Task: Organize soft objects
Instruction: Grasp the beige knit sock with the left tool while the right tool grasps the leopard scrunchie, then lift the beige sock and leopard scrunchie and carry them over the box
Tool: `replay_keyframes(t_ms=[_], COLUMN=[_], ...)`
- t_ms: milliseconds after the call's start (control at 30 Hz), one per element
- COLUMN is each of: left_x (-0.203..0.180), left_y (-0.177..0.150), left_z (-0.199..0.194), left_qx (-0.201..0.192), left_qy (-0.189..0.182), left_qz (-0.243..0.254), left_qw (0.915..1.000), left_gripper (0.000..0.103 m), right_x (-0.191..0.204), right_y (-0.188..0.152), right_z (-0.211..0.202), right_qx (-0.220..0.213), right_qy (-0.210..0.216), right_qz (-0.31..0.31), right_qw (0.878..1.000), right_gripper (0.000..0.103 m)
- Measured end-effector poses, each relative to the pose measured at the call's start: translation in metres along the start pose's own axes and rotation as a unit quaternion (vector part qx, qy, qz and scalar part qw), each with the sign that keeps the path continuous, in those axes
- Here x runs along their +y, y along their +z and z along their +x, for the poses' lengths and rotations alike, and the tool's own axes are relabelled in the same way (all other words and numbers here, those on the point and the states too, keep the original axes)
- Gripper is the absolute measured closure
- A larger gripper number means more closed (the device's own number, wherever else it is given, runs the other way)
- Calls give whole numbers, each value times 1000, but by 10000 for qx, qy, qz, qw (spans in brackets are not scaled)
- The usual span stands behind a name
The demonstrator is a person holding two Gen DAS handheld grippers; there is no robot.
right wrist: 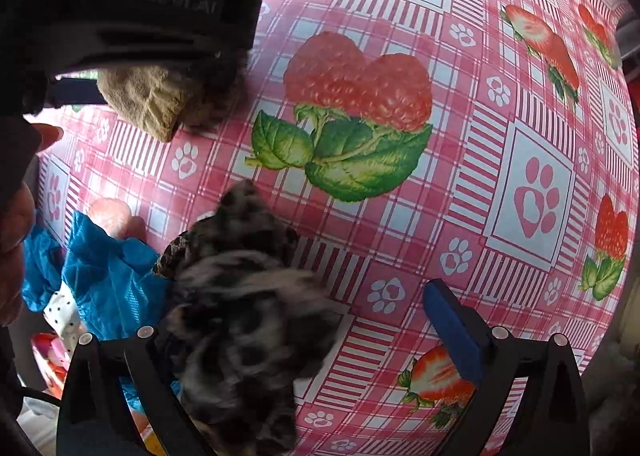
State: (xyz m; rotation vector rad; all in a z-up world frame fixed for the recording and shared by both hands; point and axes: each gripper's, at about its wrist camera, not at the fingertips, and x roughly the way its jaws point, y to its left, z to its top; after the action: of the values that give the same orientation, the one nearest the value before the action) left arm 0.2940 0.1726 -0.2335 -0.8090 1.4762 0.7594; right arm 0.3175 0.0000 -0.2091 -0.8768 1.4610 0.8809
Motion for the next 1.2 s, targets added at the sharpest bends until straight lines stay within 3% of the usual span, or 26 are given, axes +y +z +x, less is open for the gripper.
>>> replay_keyframes(t_ms=[133, 200, 233, 300, 367, 467, 600, 767, 1200], left_x=[0, 0, -9, -19, -28, -29, -29, -36, -39], left_y=[4, 5, 6, 2, -6, -15, -32, -60, -113], left_z=[1, -1, -5, -12, -19, -31, -52, -81, -126], left_qx=[70, -9, -63, -201, -289, -394, -644, -822, -1151], left_qy=[69, 11, 13, 0, 149, -16, 9, 64, -255], left_qz=[43, 105, 157, 323, 559, 733, 924, 1146, 1626], left_qw=[9999, 9999, 9999, 9993, 9979, 9965, 9936, 9900, 9796], left_gripper=[0, 6, 13, 31, 59, 69, 69, 69, 69], right_x=[11, 4, 5, 9, 9, 2, -29, -78, -124], right_y=[-3, 2, 3, 3, 6, 1, -8, -43, -128], right_z=[0, -9, -11, -17, -22, -31, -47, -63, -119], right_qx=[17, -22, -38, -82, -89, -130, -193, -205, -375], right_qy=[-60, -80, -80, -50, 49, 72, 196, 280, 408], right_qz=[213, 190, 152, 105, 186, 340, 576, 1068, 1881], right_qw=[9998, 9998, 9998, 9999, 9998, 9993, 9980, 9937, 9806], right_gripper=[14, 31, 35, 62, 76, 76, 76, 76, 76])
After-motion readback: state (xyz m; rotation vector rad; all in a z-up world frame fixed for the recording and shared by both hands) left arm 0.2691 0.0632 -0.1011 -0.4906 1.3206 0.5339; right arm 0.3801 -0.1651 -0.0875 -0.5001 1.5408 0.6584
